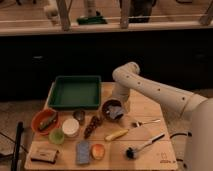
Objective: Place towel in purple bowl
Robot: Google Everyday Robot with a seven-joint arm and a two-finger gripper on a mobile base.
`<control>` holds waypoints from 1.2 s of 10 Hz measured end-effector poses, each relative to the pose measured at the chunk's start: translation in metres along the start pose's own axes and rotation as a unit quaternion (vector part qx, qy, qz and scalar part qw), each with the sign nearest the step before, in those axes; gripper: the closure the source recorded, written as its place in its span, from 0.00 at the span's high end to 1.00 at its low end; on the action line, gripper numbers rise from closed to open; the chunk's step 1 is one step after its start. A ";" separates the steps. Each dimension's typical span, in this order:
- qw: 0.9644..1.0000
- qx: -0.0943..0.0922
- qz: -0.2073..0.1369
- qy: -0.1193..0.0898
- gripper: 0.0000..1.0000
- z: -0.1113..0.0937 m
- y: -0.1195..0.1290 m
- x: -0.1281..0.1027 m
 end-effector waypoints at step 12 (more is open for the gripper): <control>1.000 -0.003 0.000 -0.002 0.80 -0.004 0.001 0.001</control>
